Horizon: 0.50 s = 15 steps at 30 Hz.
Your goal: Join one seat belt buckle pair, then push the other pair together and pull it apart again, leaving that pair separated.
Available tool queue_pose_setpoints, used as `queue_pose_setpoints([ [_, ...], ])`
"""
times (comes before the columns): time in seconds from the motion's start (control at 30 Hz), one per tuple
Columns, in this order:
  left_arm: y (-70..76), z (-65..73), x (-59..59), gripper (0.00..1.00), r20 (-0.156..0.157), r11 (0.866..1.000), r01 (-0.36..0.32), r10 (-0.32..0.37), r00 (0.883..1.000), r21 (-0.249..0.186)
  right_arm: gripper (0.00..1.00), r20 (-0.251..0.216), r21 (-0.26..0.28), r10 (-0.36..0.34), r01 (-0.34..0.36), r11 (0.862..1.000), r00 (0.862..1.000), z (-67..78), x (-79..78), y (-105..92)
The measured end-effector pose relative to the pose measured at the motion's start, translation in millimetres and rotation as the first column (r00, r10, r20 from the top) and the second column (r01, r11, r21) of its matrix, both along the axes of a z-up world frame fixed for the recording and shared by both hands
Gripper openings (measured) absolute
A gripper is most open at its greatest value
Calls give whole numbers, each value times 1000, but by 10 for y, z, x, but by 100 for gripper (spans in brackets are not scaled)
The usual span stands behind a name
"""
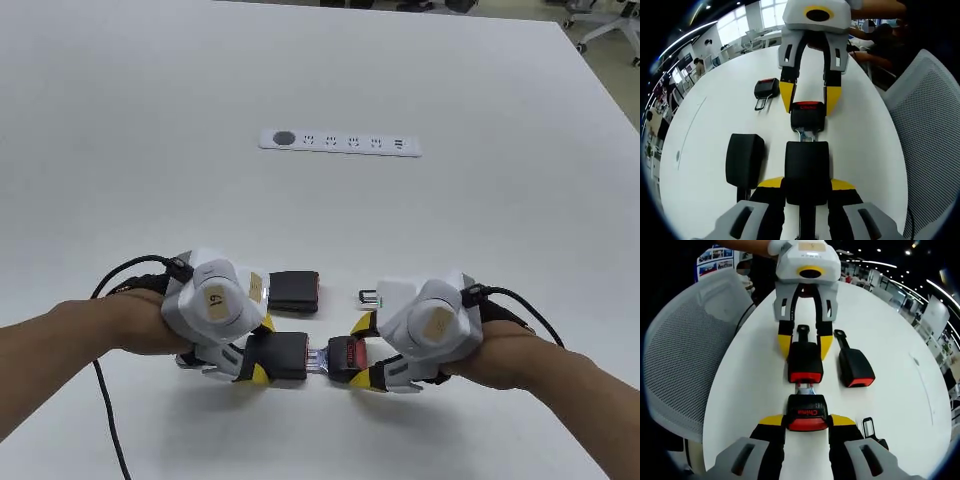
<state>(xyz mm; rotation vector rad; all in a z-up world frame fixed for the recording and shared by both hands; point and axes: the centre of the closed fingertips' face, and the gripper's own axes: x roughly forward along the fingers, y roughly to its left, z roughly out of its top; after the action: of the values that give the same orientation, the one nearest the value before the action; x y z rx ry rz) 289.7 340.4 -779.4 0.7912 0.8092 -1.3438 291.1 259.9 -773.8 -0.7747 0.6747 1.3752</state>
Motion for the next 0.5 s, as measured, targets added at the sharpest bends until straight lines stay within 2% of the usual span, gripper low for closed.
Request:
queue_pose_setpoints([
  [0.5,-24,38,-22,33,2,1000,-5,5,1000,-8,28,-10,-4,-10,10,1000,1000,-8,5,9],
])
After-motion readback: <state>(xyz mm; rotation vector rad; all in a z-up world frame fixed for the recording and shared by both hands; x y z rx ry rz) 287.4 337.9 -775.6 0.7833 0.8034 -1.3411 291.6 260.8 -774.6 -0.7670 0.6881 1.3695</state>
